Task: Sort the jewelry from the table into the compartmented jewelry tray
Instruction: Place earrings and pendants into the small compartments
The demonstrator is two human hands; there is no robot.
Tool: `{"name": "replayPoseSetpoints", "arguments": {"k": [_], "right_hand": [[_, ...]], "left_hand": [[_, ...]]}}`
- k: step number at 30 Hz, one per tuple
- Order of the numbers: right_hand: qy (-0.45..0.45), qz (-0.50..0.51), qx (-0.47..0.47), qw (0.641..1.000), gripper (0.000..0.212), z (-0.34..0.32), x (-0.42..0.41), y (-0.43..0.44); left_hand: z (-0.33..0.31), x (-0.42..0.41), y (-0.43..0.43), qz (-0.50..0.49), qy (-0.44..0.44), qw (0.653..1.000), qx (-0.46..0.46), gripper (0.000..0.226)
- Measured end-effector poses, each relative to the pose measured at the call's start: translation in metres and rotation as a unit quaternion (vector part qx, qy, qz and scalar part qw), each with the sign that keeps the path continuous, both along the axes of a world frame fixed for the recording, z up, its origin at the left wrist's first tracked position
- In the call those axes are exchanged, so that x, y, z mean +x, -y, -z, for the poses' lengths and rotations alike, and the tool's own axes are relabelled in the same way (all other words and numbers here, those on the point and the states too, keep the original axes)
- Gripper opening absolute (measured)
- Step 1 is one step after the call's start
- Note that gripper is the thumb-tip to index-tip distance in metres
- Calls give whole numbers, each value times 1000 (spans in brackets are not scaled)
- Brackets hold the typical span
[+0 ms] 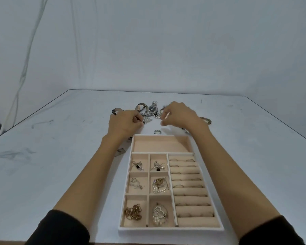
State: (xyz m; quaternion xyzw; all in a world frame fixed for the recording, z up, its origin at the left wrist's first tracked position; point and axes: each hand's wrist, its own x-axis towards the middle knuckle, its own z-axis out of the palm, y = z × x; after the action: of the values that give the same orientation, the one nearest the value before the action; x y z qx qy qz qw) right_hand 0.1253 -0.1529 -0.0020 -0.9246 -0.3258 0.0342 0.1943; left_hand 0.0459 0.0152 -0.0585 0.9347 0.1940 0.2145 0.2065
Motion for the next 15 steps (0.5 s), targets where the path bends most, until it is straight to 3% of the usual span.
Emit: {"name": "replayPoseSetpoints", "arguments": {"k": [6,12,15], "right_hand": [[-11,-56,-31,998,33,16,0,-19],[30,-48,-45,997,13,26,1,-21],[36,-44,-37,998,13,27,1,-20]], "left_hand": [[-2,13,5,-29,-26,995,93,13],[-1,16,5,-46,-38,987,149,17],[0,15,6,-43,-52,985,158,25]]}}
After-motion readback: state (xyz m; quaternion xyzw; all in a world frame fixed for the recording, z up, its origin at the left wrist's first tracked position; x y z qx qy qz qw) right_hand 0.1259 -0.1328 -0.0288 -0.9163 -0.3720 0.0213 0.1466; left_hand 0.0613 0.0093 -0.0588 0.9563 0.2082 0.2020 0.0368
